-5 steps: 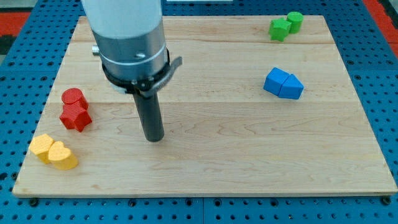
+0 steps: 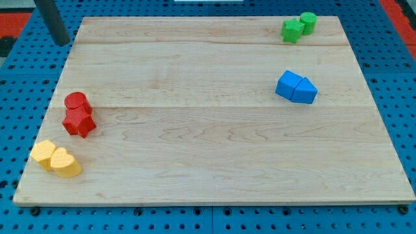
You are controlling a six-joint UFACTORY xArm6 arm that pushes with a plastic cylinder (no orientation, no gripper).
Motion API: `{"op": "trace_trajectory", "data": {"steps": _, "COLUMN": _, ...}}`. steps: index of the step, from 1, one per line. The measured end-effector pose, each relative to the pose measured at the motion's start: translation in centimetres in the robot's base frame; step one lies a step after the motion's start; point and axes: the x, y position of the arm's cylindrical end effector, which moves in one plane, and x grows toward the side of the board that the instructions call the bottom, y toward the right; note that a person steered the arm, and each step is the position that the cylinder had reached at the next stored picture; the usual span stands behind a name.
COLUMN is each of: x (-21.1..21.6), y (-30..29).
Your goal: Point your arm towards red star
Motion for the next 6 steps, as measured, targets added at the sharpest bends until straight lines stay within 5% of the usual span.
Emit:
{"op": "trace_trajectory", "data": {"steps": 1, "x": 0.0, "y": 0.0}}
{"op": "trace_trajectory", "data": {"steps": 4, "x": 18.4, "y": 1.7}}
{"op": "trace_trajectory", "data": {"steps": 6, "x": 21.9, "y": 6.8}}
